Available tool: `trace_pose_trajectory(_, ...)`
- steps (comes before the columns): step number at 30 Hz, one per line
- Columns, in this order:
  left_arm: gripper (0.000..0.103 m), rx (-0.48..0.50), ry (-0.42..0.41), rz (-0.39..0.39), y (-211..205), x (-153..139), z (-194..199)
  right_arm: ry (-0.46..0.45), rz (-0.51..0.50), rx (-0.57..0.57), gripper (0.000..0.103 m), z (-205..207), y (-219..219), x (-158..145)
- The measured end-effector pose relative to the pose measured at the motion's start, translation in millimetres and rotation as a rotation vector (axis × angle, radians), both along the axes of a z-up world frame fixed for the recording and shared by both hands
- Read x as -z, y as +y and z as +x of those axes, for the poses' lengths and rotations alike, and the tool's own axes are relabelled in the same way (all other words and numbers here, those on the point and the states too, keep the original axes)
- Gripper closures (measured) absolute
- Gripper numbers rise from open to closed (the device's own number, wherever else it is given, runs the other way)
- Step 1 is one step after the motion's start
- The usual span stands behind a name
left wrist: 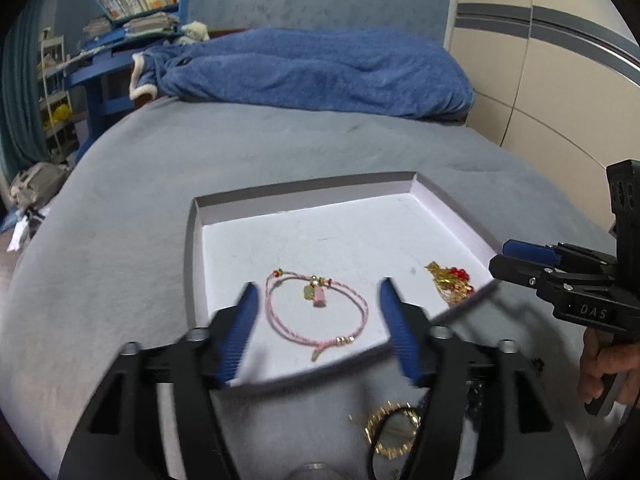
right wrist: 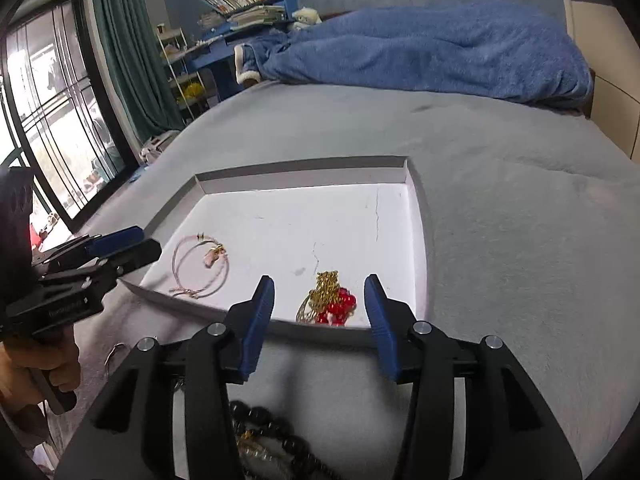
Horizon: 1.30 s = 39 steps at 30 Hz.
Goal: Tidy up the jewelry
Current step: 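Grasp the silver bangle with the left tool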
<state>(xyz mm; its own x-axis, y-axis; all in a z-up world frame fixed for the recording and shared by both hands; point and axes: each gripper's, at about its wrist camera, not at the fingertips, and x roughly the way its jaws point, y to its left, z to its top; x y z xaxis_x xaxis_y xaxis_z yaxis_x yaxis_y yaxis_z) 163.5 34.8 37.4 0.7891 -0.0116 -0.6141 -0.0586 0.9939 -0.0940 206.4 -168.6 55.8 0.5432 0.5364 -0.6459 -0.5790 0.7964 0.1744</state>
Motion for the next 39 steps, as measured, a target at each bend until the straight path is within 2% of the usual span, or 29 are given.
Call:
trace_pose_trajectory(6,0.033,0.001,-0.031,-0.012,-4.5,2.8,-37.2,-0.011,0.026,0.014,0.046,-26.4,-19.4,1.6)
trace_pose_trajectory(10,0.033,0.0,-0.034,-0.002,-8.5,5.9,-59.2,-0.021,0.03,0.024,0.037,-46.4,-31.3,4.2)
trace_pose_trajectory(17,0.033,0.014,-0.029,0.024,-13.6,17.9,-99.9,-0.005,0.033,0.049,0.031,-79.8,-52.3,21.8)
trace_pose_trajectory(22,0.033,0.017,-0.021,0.005,-12.7,28.5,-119.6,0.015,0.062,0.086,0.03,-88.4,-66.4,26.9)
trace_pose_trajectory(30,0.033,0.04,0.006,0.006,-17.4,38.2,-123.3,0.033,0.036,0.085,0.029,-99.6,-63.0,34.6)
trace_pose_trajectory(33,0.034,0.036,0.055,0.007,-17.3,43.1,-115.2,0.017,0.003,0.058,0.029,-104.9,-54.4,35.1)
trace_pose_trajectory(35,0.041,0.024,0.086,0.007,-15.0,46.2,-109.8,0.015,-0.006,0.054,0.029,-105.5,-52.5,35.7)
trace_pose_trajectory(39,0.043,0.004,0.101,-0.007,-11.0,48.8,-109.0,0.032,0.018,0.07,0.029,-102.3,-57.5,37.1)
